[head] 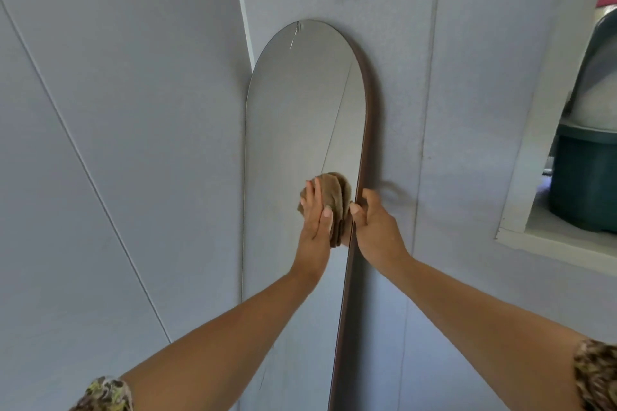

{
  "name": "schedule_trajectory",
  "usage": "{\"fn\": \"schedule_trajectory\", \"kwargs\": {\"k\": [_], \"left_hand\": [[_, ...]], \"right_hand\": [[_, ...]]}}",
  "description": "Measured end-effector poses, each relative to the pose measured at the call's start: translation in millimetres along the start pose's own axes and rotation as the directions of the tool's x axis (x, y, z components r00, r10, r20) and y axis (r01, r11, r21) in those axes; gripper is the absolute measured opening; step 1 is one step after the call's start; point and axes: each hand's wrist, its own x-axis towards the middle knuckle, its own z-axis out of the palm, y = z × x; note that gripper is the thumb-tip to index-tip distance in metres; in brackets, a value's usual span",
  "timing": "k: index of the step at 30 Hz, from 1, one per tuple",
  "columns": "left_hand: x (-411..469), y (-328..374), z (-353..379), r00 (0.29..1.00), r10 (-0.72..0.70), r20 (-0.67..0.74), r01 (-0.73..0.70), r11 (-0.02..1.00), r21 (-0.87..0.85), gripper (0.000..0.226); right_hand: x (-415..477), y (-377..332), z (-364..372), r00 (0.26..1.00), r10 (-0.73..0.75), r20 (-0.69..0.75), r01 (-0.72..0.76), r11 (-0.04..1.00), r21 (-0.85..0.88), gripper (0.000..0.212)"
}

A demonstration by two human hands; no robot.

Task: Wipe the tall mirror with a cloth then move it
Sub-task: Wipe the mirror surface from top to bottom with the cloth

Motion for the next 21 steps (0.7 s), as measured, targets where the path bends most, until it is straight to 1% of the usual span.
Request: {"fn": "schedule_trajectory", "kwargs": {"k": [3, 6, 10, 13, 15, 18, 21], "left_hand": [[-20.1, -2.9, 10.5, 0.999, -0.012, 0.032, 0.012, 1.000, 0.010, 0.052], [-29.9, -7.3, 16.7, 0.999, -0.001, 0.052, 0.001, 1.000, -0.007, 0.051], [-26.4, -4.2, 19.1, 1.000, -0.002, 0.018, 0.002, 1.000, -0.024, 0.048], [-14.1, -10.1, 12.8, 0.999, -0.020, -0.029, 0.020, 1.000, -0.003, 0.052], [0.0, -15.7, 3.0, 0.996, -0.054, -0.067, 0.052, 0.998, -0.025, 0.056], [25.0, -33.9, -20.0, 0.976, -0.168, -0.141, 0.156, 0.983, -0.095, 0.059], [54.3, -77.0, -51.2, 0.947, -0.242, -0.213, 0.235, 0.970, -0.058, 0.065]], "right_hand": [[-6.4, 4.6, -2.2, 1.000, 0.015, 0.014, -0.016, 0.999, 0.052, 0.039], [-6.6, 7.8, -1.7, 0.999, 0.038, 0.017, -0.038, 0.998, 0.049, 0.038], [-5.4, 9.0, 0.9, 0.998, 0.062, -0.003, -0.062, 0.998, 0.028, 0.038], [-3.6, 11.8, 5.3, 0.998, 0.067, -0.001, -0.067, 0.998, 0.018, 0.039], [-4.1, 14.5, 10.9, 0.997, 0.072, 0.013, -0.072, 0.997, -0.010, 0.042], [-6.4, 18.4, 16.5, 0.997, 0.074, 0.003, -0.074, 0.996, -0.050, 0.042], [-8.4, 21.6, 18.3, 0.998, 0.066, -0.005, -0.066, 0.996, -0.055, 0.039]]}}
